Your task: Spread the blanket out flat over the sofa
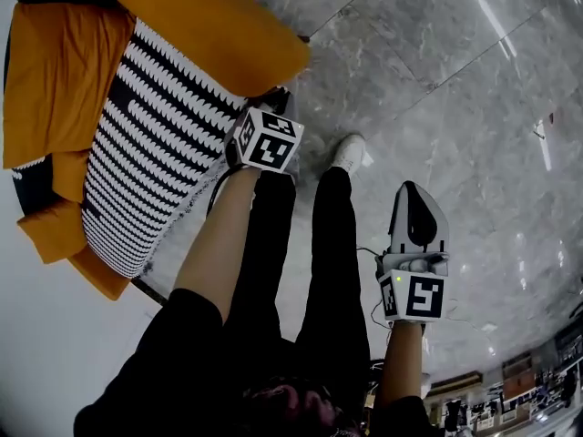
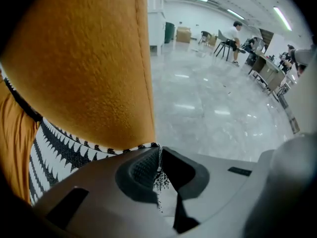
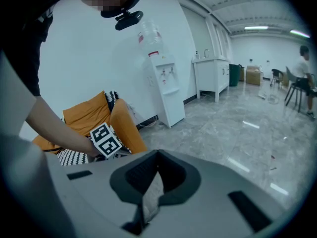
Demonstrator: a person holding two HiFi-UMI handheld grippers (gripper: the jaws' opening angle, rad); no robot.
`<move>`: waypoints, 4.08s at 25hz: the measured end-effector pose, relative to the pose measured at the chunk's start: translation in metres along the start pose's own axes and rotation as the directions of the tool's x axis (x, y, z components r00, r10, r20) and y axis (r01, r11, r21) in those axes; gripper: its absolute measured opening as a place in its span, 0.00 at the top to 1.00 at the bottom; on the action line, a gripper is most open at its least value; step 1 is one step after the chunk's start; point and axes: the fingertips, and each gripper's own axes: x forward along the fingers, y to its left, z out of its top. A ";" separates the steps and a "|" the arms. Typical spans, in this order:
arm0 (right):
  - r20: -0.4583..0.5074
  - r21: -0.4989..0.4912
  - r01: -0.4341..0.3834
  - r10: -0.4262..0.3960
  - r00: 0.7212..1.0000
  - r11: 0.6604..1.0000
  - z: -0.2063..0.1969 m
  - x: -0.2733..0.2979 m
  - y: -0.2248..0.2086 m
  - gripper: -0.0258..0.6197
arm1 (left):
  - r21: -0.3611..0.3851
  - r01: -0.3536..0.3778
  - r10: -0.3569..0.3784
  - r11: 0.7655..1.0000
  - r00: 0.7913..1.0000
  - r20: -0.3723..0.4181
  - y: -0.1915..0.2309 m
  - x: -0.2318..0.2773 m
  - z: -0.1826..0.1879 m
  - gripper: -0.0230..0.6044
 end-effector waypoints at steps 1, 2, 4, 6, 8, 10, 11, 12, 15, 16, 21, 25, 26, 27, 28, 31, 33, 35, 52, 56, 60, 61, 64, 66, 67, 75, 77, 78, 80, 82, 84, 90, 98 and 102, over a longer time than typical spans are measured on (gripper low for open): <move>-0.004 -0.004 -0.001 0.001 1.000 1.000 0.000 -0.001 0.000 0.93 | 0.005 -0.002 0.002 1.000 1.000 -0.006 0.001 0.001 -0.001 0.92; -0.007 -0.007 -0.001 0.001 1.000 1.000 -0.001 -0.002 0.000 0.93 | 0.008 -0.002 0.002 1.000 1.000 -0.009 0.001 0.001 -0.001 0.92; -0.012 -0.011 -0.001 0.001 1.000 1.000 0.001 -0.004 -0.001 0.93 | 0.004 0.006 -0.006 1.000 1.000 -0.018 -0.002 0.002 -0.002 0.92; -0.012 -0.012 -0.003 0.003 1.000 1.000 0.003 -0.004 -0.001 0.93 | -0.013 0.025 -0.026 1.000 0.999 -0.030 -0.006 0.002 -0.005 0.92; -0.010 -0.015 -0.007 0.007 1.000 1.000 0.005 -0.004 0.001 0.93 | -0.022 0.077 -0.078 0.997 0.996 -0.045 -0.013 0.002 -0.007 0.87; -0.007 -0.021 -0.007 0.007 1.000 1.000 0.006 -0.003 0.000 0.93 | 0.027 0.168 -0.165 0.985 0.983 -0.078 -0.033 0.006 -0.011 0.86; -0.006 -0.021 -0.005 0.005 1.000 1.000 0.005 -0.002 -0.001 0.93 | 0.066 0.209 -0.203 0.976 0.975 -0.093 -0.046 0.007 -0.012 0.86; -0.004 -0.022 -0.004 0.004 1.000 1.000 0.004 -0.001 -0.003 0.93 | 0.099 0.239 -0.229 0.966 0.968 -0.100 -0.060 0.009 -0.013 0.86; 0.003 -0.028 -0.007 0.007 1.000 1.000 0.002 0.002 -0.006 0.93 | 0.101 0.285 -0.278 0.953 0.957 -0.076 -0.093 0.005 -0.012 0.86; 0.008 -0.032 -0.010 0.010 1.000 0.999 0.003 0.003 -0.006 0.93 | 0.083 0.297 -0.293 0.951 0.954 -0.059 -0.101 0.001 -0.011 0.86; 0.070 -0.064 -0.037 0.041 0.997 0.997 0.038 -0.002 0.013 0.93 | 0.052 0.306 -0.309 0.951 0.949 0.064 -0.117 -0.051 0.007 0.91; 0.123 -0.090 -0.057 0.068 0.990 0.994 0.081 -0.008 0.035 0.93 | 0.020 0.266 -0.265 0.964 0.947 0.180 -0.101 -0.102 0.037 0.93; 0.135 -0.103 -0.064 0.078 0.988 0.993 0.092 -0.008 0.041 0.93 | 0.006 0.247 -0.242 0.969 0.947 0.210 -0.092 -0.114 0.047 0.94; 0.147 -0.117 -0.071 0.088 0.985 0.991 0.105 -0.008 0.046 0.93 | -0.010 0.227 -0.218 0.974 0.946 0.240 -0.082 -0.126 0.057 0.94; 0.157 -0.129 -0.077 0.097 0.983 0.989 0.117 -0.008 0.052 0.93 | -0.027 0.211 -0.196 0.977 0.943 0.267 -0.073 -0.137 0.067 0.94; 0.183 -0.155 -0.087 0.115 0.976 0.984 0.148 -0.014 0.065 0.93 | -0.057 0.181 -0.153 0.982 0.932 0.328 -0.054 -0.168 0.093 0.94; 0.205 -0.172 -0.090 0.125 0.971 0.981 0.166 -0.015 0.068 0.93 | -0.061 0.154 -0.122 0.986 0.924 0.362 -0.046 -0.183 0.108 0.94; 0.225 -0.189 -0.091 0.134 0.965 0.978 0.181 -0.018 0.070 0.93 | -0.070 0.127 -0.090 0.989 0.914 0.395 -0.039 -0.199 0.122 0.95; 0.382 -0.257 -0.073 0.170 0.908 0.964 0.301 -0.077 0.119 0.93 | -0.174 -0.103 0.191 0.979 0.761 0.620 0.038 -0.395 0.185 0.95; 0.396 -0.263 -0.070 0.174 0.902 0.962 0.318 -0.094 0.127 0.93 | -0.182 -0.130 0.217 0.975 0.743 0.633 0.036 -0.425 0.191 0.95; 0.410 -0.290 -0.075 0.195 0.891 0.954 0.336 -0.104 0.136 0.93 | -0.203 -0.148 0.246 0.968 0.723 0.645 0.041 -0.446 0.195 0.95; 0.410 -0.296 -0.078 0.200 0.890 0.952 0.339 -0.105 0.139 0.93 | -0.207 -0.153 0.253 0.966 0.719 0.647 0.042 -0.451 0.195 0.95; 0.403 -0.317 -0.089 0.219 0.889 0.944 0.346 -0.106 0.148 0.93 | -0.229 -0.167 0.279 0.959 0.708 0.648 0.050 -0.463 0.192 0.95; 0.395 -0.343 -0.094 0.234 0.888 0.935 0.348 -0.105 0.159 0.93 | -0.250 -0.179 0.302 0.951 0.702 0.645 0.058 -0.470 0.184 0.95; 0.391 -0.365 -0.094 0.245 0.887 0.926 0.349 -0.104 0.166 0.93 | -0.263 -0.186 0.316 0.947 0.698 0.643 0.063 -0.474 0.179 0.95; 0.351 -0.429 -0.212 0.379 0.856 0.878 0.351 -0.088 0.249 0.93 | -0.410 -0.239 0.457 0.880 0.660 0.597 0.118 -0.508 0.107 0.95; 0.330 -0.461 -0.243 0.420 0.845 0.853 0.347 -0.087 0.280 0.93 | -0.454 -0.257 0.502 0.853 0.643 0.578 0.134 -0.522 0.080 0.95; 0.320 -0.477 -0.256 0.437 0.840 0.841 0.345 -0.087 0.297 0.93 | -0.476 -0.267 0.525 0.838 0.634 0.568 0.142 -0.530 0.064 0.95; 0.300 -0.505 -0.278 0.469 0.831 0.817 0.338 -0.088 0.331 0.93 | -0.526 -0.288 0.576 0.800 0.611 0.542 0.157 -0.547 0.032 0.95; 0.284 -0.523 -0.304 0.499 0.819 0.796 0.333 -0.089 0.363 0.93 | -0.573 -0.299 0.618 0.763 0.595 0.514 0.170 -0.562 -0.001 0.95; 0.268 -0.539 -0.330 0.529 0.805 0.775 0.325 -0.093 0.394 0.93 | -0.613 -0.306 0.653 0.728 0.582 0.484 0.179 -0.575 -0.034 0.95; 0.215 -0.600 -0.389 0.609 0.763 0.699 0.301 -0.107 0.479 0.93 | -0.697 -0.349 0.744 0.626 0.535 0.400 0.198 -0.617 -0.128 0.95; 0.190 -0.666 -0.410 0.672 0.716 0.624 0.278 -0.141 0.560 0.93 | -0.776 -0.351 0.816 0.524 0.467 0.340 0.206 -0.668 -0.220 0.95; 0.200 -0.687 -0.404 0.692 0.693 0.604 0.277 -0.161 0.586 0.93 | -0.785 -0.365 0.841 0.501 0.421 0.340 0.209 -0.698 -0.241 0.95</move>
